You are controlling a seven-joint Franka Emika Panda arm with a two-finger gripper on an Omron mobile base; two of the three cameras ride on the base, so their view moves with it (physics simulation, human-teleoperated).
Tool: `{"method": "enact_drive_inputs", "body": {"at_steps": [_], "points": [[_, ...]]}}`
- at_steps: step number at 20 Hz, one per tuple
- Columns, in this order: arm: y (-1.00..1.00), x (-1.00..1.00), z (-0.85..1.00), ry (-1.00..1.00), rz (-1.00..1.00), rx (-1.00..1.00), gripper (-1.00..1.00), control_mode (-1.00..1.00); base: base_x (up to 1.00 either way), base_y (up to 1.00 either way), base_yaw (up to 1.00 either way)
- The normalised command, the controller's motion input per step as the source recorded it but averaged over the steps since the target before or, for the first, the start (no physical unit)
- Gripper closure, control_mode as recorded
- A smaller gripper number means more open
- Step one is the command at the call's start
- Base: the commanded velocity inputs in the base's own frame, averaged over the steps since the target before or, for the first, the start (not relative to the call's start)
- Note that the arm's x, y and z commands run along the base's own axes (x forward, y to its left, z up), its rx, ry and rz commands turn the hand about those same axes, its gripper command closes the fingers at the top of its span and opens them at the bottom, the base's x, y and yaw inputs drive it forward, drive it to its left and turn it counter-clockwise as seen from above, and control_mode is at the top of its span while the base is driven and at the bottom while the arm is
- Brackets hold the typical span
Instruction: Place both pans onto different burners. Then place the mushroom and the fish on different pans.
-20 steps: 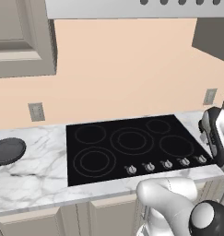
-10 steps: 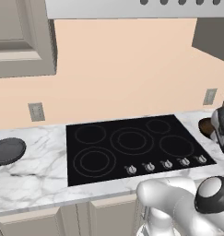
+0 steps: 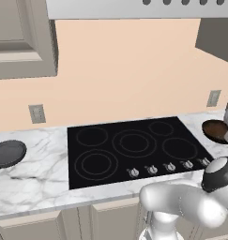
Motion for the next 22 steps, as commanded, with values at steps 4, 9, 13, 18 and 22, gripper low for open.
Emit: {"method": "enact_drive_inputs", "body": {"at_steps": [4,9,13,18,22], "points": [[-0.48,0.04,-0.06,0.0,-0.03,0.0,-1.0,-1.0,0.0,0.0,0.0],[-0.45,0.07,-0.11,0.01,-0.04,0.0,-1.0,-1.0,0.0,0.0,0.0],[-0.35,0.18,-0.2,0.01,0.0,0.0,-1.0,-1.0,0.0,0.0,0.0],[-0.28,0.24,-0.33,0.01,0.0,0.0,-1.0,-1.0,0.0,0.0,0.0],[-0.34,0.23,-0.3,0.0,0.0,0.0,-1.0,-1.0,0.0,0.0,0.0]]}}
